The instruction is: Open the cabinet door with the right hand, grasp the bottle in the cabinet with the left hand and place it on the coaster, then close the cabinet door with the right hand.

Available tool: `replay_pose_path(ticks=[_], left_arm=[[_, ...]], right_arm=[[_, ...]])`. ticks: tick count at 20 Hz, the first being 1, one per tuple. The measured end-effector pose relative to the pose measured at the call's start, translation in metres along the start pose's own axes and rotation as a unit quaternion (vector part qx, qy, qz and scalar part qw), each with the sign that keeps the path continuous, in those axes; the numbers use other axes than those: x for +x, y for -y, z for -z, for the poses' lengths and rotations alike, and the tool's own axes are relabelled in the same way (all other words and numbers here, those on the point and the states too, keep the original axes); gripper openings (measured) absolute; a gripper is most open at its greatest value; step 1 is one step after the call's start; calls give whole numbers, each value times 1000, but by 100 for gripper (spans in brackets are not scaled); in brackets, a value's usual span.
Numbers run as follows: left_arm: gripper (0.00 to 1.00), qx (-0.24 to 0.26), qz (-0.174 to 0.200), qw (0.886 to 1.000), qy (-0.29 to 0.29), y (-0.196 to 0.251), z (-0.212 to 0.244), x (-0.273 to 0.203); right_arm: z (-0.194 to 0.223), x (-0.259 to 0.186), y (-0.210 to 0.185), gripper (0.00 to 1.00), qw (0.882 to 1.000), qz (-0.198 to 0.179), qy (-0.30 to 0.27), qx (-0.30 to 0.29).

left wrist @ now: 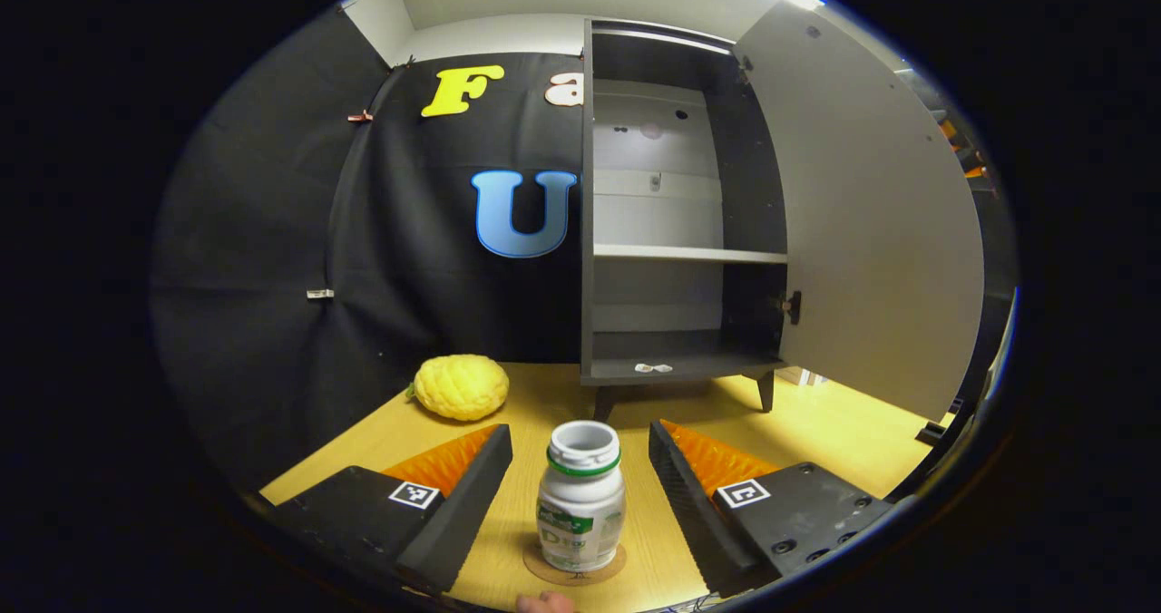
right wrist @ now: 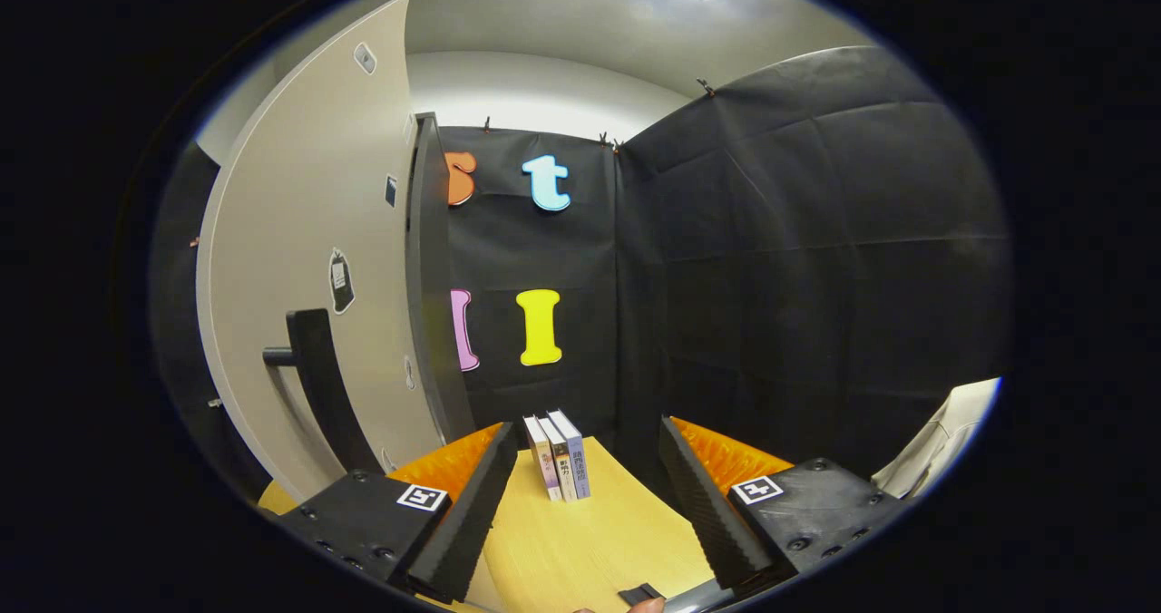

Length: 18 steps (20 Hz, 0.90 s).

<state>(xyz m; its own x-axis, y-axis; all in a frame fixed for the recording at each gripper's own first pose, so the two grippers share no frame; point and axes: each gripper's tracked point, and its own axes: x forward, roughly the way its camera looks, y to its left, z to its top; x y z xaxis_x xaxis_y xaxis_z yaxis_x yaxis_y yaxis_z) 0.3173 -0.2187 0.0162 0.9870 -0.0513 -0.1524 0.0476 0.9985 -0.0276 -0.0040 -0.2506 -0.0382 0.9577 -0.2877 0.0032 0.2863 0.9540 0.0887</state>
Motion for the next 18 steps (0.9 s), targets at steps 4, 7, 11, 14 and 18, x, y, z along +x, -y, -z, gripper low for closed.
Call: replay_pose_path(ticks=[4,7,11,14,18], left_arm=[[96,9,-35,999,2,-2,-62,-12],[95,-6,-63,998,-3,-1,-107,-17],[95,-8,-98,995,3,2,-168,-23],[95,-4,-106,994,18,12,-206,-24],[95,-1,-112,993,24,25,-233,-25]], right_arm=[[5,6,-14,98,999,-32,-11,-8],[7,14,-14,98,999,-49,-23,1],[-4,19,-19,98,997,-81,-17,2],[-2,16,-30,97,993,-112,-34,8],[-2,13,-38,98,990,-131,-49,30]])
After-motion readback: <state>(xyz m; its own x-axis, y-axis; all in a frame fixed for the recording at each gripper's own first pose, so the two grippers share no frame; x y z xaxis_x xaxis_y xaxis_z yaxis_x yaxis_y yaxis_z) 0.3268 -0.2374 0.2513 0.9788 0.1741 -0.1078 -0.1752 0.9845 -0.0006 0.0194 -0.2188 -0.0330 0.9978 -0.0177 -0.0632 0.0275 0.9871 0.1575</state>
